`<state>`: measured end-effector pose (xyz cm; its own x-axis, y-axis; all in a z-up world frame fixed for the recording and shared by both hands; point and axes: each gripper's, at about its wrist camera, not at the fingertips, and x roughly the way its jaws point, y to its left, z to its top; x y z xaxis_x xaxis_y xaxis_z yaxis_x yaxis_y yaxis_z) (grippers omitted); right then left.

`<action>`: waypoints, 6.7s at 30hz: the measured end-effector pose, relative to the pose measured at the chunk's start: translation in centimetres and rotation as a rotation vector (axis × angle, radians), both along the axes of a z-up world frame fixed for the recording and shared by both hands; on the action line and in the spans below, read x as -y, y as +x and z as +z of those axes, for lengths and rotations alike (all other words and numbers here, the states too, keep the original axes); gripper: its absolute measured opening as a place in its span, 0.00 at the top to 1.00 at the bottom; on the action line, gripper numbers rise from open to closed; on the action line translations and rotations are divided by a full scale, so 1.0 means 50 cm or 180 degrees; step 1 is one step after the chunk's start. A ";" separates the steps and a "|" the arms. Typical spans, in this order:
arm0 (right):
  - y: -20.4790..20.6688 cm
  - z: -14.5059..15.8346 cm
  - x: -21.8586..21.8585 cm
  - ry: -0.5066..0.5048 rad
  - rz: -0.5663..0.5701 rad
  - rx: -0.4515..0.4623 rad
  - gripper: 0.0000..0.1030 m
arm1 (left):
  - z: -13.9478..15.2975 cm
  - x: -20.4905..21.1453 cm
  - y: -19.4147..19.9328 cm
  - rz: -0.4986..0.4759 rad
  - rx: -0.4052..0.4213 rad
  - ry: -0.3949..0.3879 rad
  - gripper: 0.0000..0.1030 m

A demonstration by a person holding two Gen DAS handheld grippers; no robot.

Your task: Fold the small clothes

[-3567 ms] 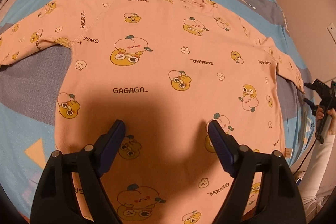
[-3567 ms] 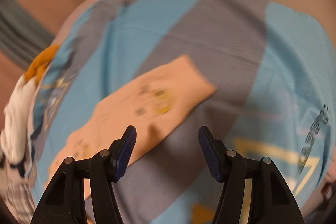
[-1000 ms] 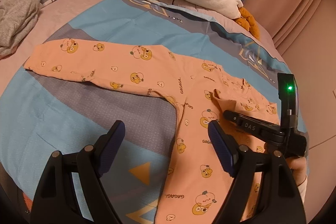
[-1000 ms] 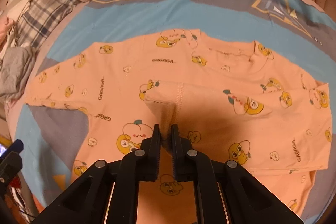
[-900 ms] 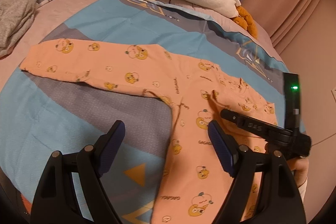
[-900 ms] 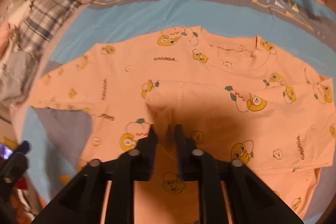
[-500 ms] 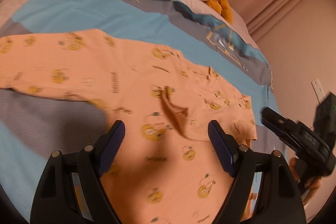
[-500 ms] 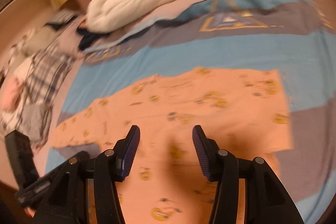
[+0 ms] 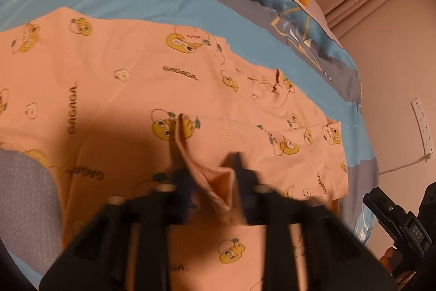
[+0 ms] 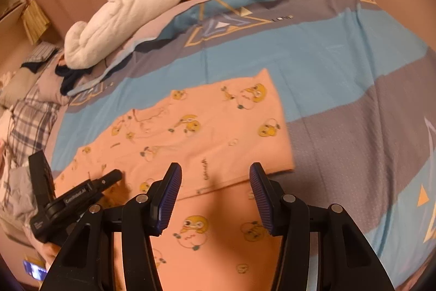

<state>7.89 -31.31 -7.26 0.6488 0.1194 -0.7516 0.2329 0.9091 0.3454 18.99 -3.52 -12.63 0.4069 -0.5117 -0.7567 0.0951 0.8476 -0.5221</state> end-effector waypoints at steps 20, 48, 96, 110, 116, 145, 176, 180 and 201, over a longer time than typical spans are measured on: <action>0.006 -0.025 0.030 0.0154 -0.0025 -0.0096 0.50 | 0.239 -0.062 -0.009 0.0171 0.0820 0.0027 0.93; 0.096 -0.113 -0.026 -0.0209 0.0212 -0.0620 0.66 | 0.142 -0.210 -0.007 0.0635 0.0459 0.0469 0.93; 0.103 -0.118 -0.053 -0.0462 0.0192 -0.0598 0.67 | -0.012 -0.255 -0.008 0.0914 -0.0094 0.0590 0.85; 0.044 -0.021 -0.049 -0.0373 0.0262 -0.0133 0.47 | 0.111 -0.294 -0.118 0.1204 0.0273 0.0393 0.26; -0.009 0.081 -0.085 -0.0519 0.0392 0.0369 0.18 | 0.180 -0.335 -0.173 0.1514 0.0707 0.0608 0.08; -0.129 0.107 -0.122 -0.0708 0.0257 0.0438 0.03 | 0.007 -0.672 -0.145 0.2826 0.0096 0.0284 0.18; -0.098 0.085 -0.111 -0.0582 0.0215 0.0298 0.03 | 0.069 -0.728 -0.103 0.3018 0.0455 -0.0054 0.94; -0.104 0.088 -0.103 -0.0569 0.0193 0.0318 0.03 | 0.106 -0.700 -0.103 0.2914 0.0562 -0.0006 0.94; -0.126 0.093 -0.068 -0.0497 0.0093 0.0435 0.03 | 0.276 -0.478 -0.078 0.1974 0.1078 0.0373 0.94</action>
<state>1.58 -27.91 -2.62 0.7439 0.0286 -0.6677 0.1663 0.9597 0.2265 15.07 20.38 1.17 0.8189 -0.0331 -0.5730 -0.2817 0.8467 -0.4514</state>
